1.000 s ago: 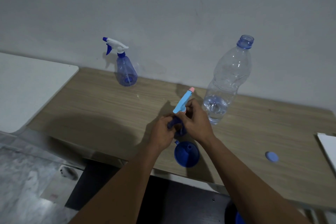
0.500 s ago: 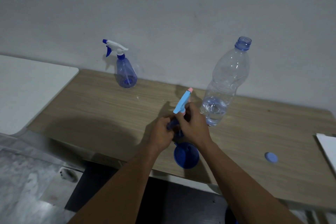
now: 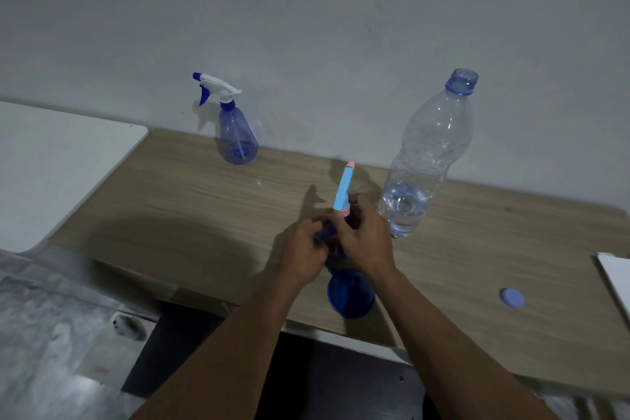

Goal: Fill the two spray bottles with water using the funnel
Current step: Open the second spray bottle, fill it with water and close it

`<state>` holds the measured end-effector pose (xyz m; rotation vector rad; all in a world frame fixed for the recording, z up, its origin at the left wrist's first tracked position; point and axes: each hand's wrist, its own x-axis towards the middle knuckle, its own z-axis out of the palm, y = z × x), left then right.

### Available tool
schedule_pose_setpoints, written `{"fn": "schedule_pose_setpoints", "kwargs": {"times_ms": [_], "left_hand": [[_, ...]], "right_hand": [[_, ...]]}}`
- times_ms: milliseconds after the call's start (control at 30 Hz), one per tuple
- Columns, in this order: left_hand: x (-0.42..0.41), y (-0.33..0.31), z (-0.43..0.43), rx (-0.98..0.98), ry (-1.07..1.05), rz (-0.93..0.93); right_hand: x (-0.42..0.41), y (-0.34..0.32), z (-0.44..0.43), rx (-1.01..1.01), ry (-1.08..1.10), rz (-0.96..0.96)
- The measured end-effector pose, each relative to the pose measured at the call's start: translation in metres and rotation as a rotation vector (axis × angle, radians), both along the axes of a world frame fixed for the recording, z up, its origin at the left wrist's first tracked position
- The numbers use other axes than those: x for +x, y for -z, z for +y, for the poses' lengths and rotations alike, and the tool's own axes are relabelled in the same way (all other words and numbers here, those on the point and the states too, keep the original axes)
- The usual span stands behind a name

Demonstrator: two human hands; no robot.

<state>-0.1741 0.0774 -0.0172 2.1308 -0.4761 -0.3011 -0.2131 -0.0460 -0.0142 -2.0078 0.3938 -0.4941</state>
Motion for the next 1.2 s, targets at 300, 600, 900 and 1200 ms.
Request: {"fn": "schedule_pose_setpoints", "kwargs": {"times_ms": [300, 600, 900, 1200], "left_hand": [[-0.001, -0.001, 0.0, -0.047, -0.005, 0.033], [-0.002, -0.002, -0.003, -0.066, -0.04, 0.009], [-0.002, -0.001, -0.003, -0.049, -0.044, 0.015], [-0.003, -0.005, -0.003, -0.021, -0.029, -0.001]], "right_hand": [[-0.002, 0.006, -0.002, -0.054, -0.067, -0.023], [-0.004, 0.004, -0.016, -0.02, -0.129, 0.023], [-0.003, -0.002, -0.011, 0.047, -0.103, 0.011], [0.0, -0.001, -0.002, 0.082, 0.038, 0.029]]}}
